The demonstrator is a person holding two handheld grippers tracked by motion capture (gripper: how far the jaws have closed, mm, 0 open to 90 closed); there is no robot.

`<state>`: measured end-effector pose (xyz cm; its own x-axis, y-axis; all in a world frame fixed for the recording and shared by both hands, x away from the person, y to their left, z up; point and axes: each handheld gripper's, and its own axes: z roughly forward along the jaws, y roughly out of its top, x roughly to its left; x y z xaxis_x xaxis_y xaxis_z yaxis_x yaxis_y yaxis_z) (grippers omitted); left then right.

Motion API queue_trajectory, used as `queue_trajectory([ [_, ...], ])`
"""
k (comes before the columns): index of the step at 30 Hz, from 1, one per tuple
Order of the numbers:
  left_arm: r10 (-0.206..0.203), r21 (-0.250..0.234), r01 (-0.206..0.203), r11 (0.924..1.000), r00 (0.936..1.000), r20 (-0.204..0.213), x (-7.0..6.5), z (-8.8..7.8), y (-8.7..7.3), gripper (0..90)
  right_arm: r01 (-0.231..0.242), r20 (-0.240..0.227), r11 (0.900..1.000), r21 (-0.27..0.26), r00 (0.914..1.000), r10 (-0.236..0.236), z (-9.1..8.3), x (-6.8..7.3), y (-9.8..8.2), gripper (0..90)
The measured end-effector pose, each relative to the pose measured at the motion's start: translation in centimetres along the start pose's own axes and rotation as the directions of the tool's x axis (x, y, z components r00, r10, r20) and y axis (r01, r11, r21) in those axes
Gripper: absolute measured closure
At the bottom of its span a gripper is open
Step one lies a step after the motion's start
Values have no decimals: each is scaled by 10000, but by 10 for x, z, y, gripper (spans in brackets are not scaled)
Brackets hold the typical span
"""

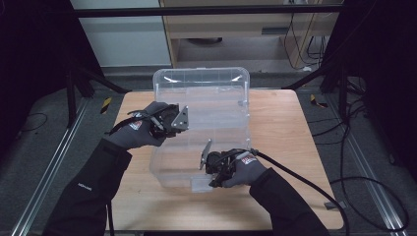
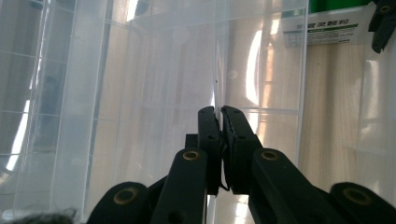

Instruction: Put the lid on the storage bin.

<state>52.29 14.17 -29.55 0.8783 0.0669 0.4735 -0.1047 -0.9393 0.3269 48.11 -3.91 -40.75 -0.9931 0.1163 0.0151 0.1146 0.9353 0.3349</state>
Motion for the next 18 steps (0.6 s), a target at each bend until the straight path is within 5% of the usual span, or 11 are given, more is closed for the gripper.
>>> queue_trajectory([
  [18,-214,-372,226,9991,9993,317,-16,-3,-7,858,-117,114,9995,-284,9999,121,-1,3,-3,639],
])
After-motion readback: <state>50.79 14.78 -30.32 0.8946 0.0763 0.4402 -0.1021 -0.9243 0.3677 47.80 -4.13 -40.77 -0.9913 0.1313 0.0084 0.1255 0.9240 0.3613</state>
